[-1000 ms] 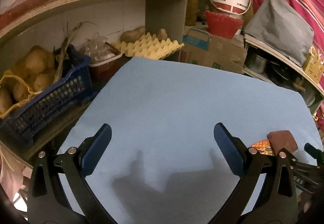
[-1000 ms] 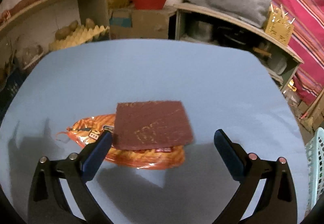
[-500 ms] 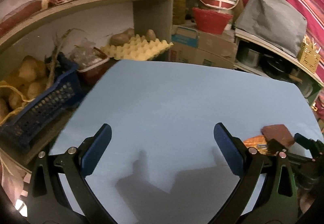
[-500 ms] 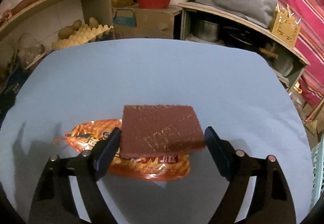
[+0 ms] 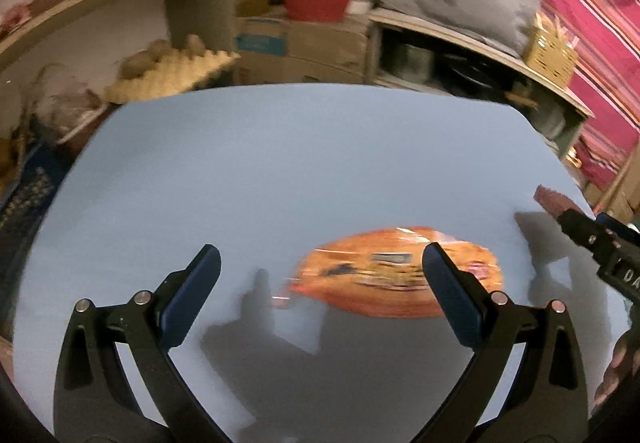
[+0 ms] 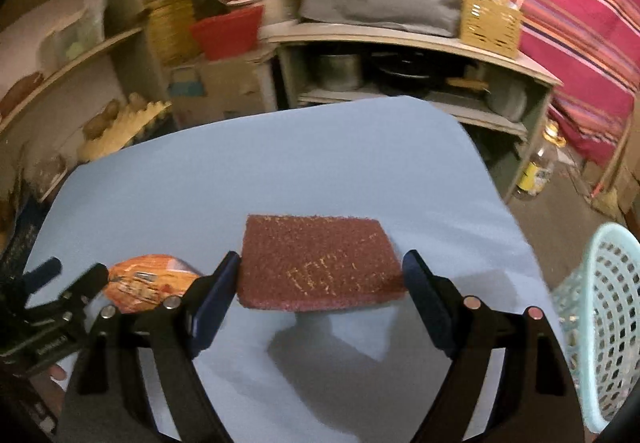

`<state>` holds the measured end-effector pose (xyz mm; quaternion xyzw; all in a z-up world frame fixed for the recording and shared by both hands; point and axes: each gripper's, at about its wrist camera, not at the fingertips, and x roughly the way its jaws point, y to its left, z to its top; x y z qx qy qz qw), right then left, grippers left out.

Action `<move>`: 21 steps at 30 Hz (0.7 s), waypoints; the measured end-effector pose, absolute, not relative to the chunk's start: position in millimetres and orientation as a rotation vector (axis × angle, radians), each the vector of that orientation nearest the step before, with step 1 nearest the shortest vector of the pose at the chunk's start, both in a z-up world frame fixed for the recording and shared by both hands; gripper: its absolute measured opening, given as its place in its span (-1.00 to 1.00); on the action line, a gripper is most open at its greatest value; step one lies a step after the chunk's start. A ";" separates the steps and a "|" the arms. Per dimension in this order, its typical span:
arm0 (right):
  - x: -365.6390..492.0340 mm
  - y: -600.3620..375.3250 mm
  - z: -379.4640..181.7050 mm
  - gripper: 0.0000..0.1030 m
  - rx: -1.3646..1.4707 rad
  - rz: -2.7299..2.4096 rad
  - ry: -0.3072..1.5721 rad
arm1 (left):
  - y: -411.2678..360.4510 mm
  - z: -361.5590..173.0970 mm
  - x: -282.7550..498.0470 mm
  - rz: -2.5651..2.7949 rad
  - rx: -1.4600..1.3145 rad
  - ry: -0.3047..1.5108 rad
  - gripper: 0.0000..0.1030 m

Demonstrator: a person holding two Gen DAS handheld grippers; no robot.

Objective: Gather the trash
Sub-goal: 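Grasp the orange snack bag with the left tool while right holds the pad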

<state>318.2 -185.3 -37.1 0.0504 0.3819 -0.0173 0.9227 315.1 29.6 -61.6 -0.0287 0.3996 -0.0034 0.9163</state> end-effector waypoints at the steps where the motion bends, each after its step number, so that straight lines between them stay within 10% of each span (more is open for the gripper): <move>1: 316.0 -193.3 -36.6 0.57 0.103 -0.047 0.781 | 22.4 -63.0 315.3 -0.015 -0.051 0.825 0.89; 15: 293.4 -261.1 -34.3 0.57 0.093 -0.103 0.786 | -52.1 -89.0 319.5 -0.069 0.072 0.903 0.89; 21: 284.2 -272.5 -31.9 0.42 0.106 -0.103 0.782 | -47.7 -89.8 324.6 -0.085 0.018 0.918 0.42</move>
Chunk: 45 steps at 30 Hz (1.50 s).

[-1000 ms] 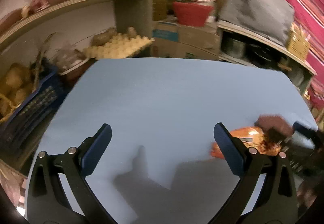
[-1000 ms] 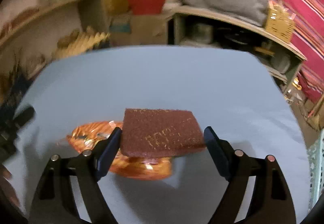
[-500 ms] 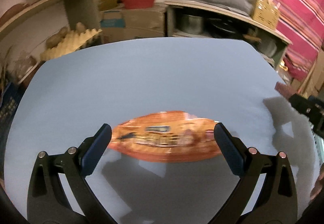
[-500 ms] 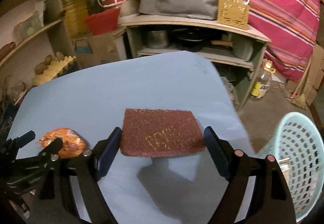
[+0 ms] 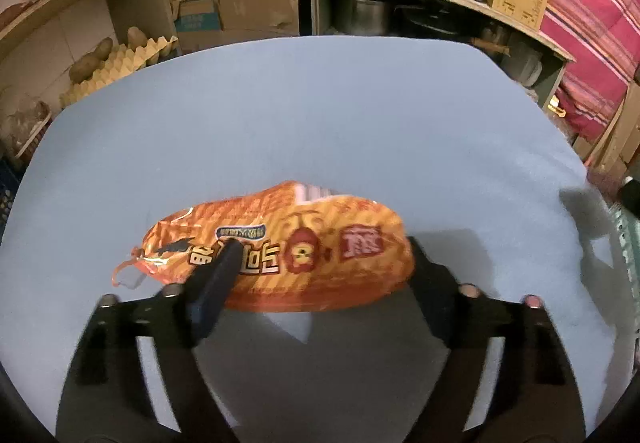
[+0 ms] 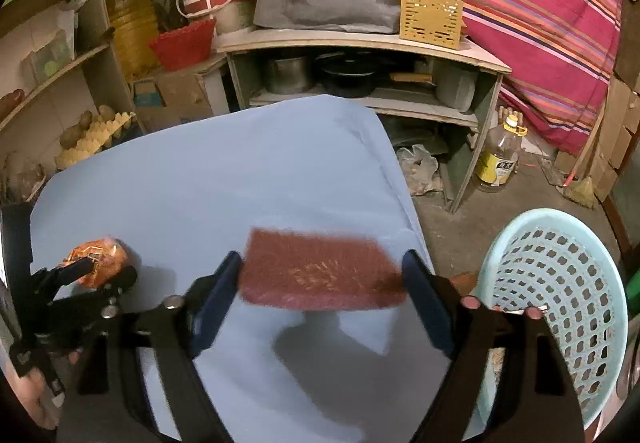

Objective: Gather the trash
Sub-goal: 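Grasp the orange snack bag with the left tool while right holds the pad, then carry the snack bag and pad over the blue basket and open both tools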

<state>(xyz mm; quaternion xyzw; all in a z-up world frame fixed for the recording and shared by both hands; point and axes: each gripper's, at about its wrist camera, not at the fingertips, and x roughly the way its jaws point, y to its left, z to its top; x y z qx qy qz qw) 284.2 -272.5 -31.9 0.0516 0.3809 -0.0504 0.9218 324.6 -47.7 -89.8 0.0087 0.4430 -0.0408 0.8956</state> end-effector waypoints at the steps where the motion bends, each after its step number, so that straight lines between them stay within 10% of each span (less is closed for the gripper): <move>1: 282.7 -273.7 -31.6 0.42 0.110 -0.101 0.783 | -47.7 -89.4 325.5 -0.086 0.016 0.916 0.33; 6: 279.9 -279.2 -32.7 0.14 0.122 -0.086 0.789 | -43.8 -88.1 330.8 -0.069 -0.010 0.900 -0.24; 8: 279.6 -283.0 -35.8 0.14 0.128 -0.079 0.798 | -39.3 -86.8 332.9 -0.069 -0.023 0.893 -0.80; 11: 282.5 -283.9 -45.0 0.27 0.114 -0.053 0.822 | -34.4 -85.3 333.8 -0.084 -0.038 0.892 -0.95; 14: 286.2 -281.3 -57.0 0.77 0.113 -0.070 0.836 | -38.6 -82.4 329.5 -0.073 0.005 0.878 -0.95; 32: 295.4 -252.1 -86.0 0.63 0.066 -0.113 0.937 | -32.8 -10.4 286.8 -0.072 0.083 0.691 -0.96; 45: 229.8 -333.7 -4.0 0.63 0.126 -0.183 0.729 | -112.8 22.4 258.9 -0.222 0.097 0.610 -0.96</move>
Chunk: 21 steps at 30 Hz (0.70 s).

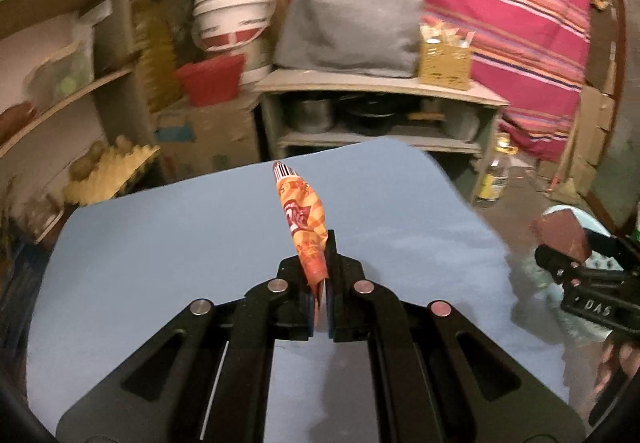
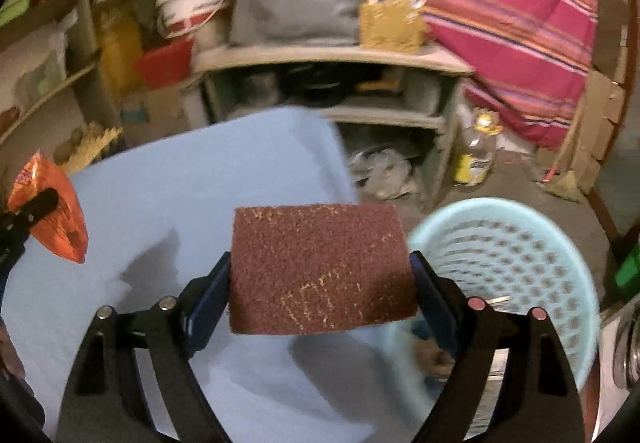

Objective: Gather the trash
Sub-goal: 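Carry the snack bag and pad over the blue basket and open both tools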

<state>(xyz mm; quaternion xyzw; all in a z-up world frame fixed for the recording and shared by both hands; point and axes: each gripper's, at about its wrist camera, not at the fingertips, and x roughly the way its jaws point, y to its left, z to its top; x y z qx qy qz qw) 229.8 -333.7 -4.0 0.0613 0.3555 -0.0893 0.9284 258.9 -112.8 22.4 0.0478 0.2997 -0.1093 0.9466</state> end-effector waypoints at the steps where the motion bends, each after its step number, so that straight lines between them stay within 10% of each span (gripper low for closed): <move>1: 224.3 -343.7 -0.4 0.63 0.128 -0.196 0.720 | -123.0 25.3 256.0 -0.243 0.095 0.605 -0.96; 21: 136.1 -540.6 -19.5 0.63 0.315 -0.429 0.709 | -374.6 7.9 201.3 -0.628 0.124 0.636 -0.96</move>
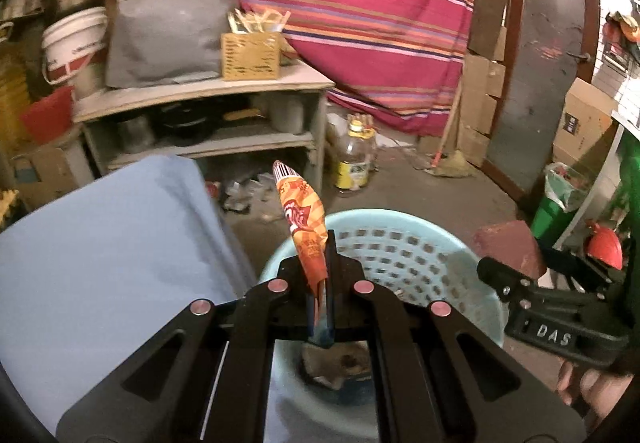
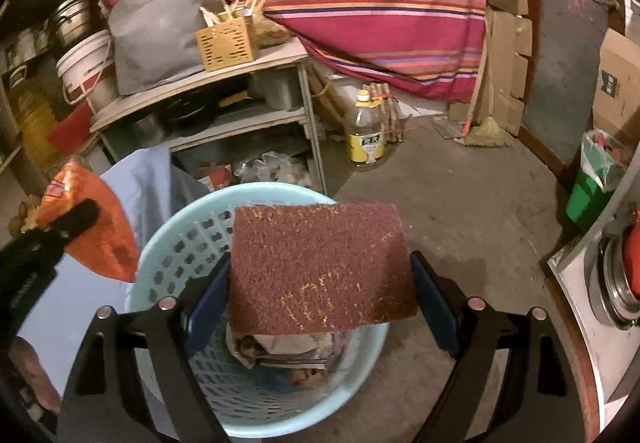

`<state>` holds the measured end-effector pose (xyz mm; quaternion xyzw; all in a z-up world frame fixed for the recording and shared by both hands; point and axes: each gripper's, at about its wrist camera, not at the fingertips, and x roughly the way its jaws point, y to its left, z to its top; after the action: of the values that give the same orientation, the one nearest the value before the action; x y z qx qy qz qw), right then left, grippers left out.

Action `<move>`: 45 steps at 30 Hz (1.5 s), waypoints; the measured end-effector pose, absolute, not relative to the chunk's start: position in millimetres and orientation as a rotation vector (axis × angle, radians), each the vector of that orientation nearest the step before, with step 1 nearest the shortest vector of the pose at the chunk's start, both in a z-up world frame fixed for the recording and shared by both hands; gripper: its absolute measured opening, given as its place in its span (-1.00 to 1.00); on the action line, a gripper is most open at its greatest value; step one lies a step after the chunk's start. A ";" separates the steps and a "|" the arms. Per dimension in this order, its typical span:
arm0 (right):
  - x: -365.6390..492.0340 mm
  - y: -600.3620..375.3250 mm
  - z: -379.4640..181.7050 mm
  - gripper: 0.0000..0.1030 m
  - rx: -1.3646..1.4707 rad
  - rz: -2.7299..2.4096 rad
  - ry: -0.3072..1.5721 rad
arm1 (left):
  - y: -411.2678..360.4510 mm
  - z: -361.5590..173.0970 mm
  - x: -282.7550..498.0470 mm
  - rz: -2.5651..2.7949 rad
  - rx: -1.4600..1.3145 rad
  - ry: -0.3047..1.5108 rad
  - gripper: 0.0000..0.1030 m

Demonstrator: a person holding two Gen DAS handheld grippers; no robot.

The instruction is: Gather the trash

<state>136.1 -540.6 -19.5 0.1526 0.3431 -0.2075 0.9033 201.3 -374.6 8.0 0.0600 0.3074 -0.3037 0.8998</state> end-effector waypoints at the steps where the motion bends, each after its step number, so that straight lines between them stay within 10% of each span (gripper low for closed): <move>1: 135.4 -543.4 -20.8 0.63 0.325 -0.430 0.711 | -380.5 5.1 201.7 -0.635 0.129 0.642 -0.96; 6: 133.4 -551.4 -27.7 0.63 0.344 -0.424 0.719 | -395.6 -9.5 208.9 -0.625 0.161 0.693 -0.74; 8: 133.9 -549.4 -29.4 0.63 0.340 -0.419 0.723 | -391.7 -11.0 213.6 -0.590 0.173 0.699 0.17; 10: 137.0 -546.1 -31.1 0.63 0.333 -0.415 0.731 | -382.4 -10.7 213.4 -0.548 0.173 0.675 0.39; 23: 165.2 -504.8 -38.3 0.64 0.276 -0.361 0.729 | -288.9 8.7 210.6 -0.395 0.179 0.626 0.83; 45: 98.6 -393.0 14.5 0.92 0.096 -0.277 0.525 | -124.9 36.8 102.7 -0.183 0.133 0.433 0.89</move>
<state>98.6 -393.0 14.5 0.0471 0.2583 -0.1364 0.9552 102.7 -124.9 36.8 0.0659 0.2141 -0.0906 0.9704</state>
